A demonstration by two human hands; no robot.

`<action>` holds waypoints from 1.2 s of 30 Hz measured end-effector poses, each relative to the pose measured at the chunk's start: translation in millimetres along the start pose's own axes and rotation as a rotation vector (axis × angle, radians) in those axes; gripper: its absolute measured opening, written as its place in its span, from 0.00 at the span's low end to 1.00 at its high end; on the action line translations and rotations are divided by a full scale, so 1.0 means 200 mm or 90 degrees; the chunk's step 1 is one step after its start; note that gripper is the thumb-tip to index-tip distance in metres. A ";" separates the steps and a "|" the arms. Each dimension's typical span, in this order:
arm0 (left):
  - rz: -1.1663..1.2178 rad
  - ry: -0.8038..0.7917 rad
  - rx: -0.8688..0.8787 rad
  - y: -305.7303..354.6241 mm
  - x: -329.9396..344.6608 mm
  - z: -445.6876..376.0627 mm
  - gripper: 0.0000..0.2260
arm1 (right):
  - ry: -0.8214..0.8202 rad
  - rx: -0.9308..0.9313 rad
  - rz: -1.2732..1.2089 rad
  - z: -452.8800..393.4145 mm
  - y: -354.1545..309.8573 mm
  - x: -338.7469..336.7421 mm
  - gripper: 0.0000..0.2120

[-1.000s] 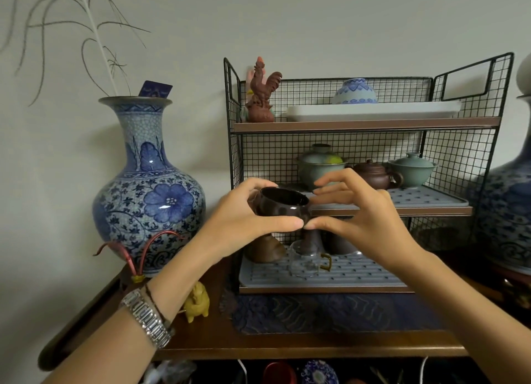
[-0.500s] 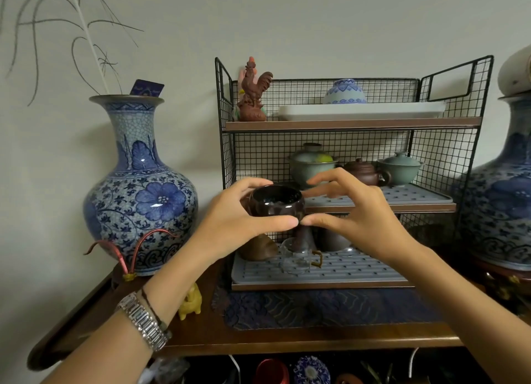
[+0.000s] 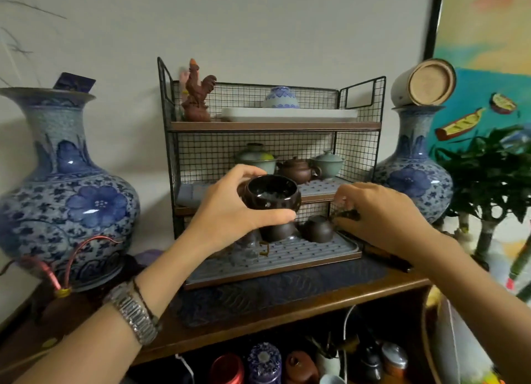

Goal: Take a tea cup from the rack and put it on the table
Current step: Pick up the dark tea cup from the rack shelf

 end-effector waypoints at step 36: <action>0.500 -0.540 0.462 2.62 2.02 1.31 0.31 | 0.012 0.775 0.523 3.02 0.50 -2.18 0.13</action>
Point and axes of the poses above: each hand's wrist, its own z-axis away from the middle knuckle, its own x-axis out of the palm, y = z × x, the point moved 1 cm from there along -z, towards the middle knuckle, and after that the axes turned 11 degrees about -z, right-handed, at the moved point
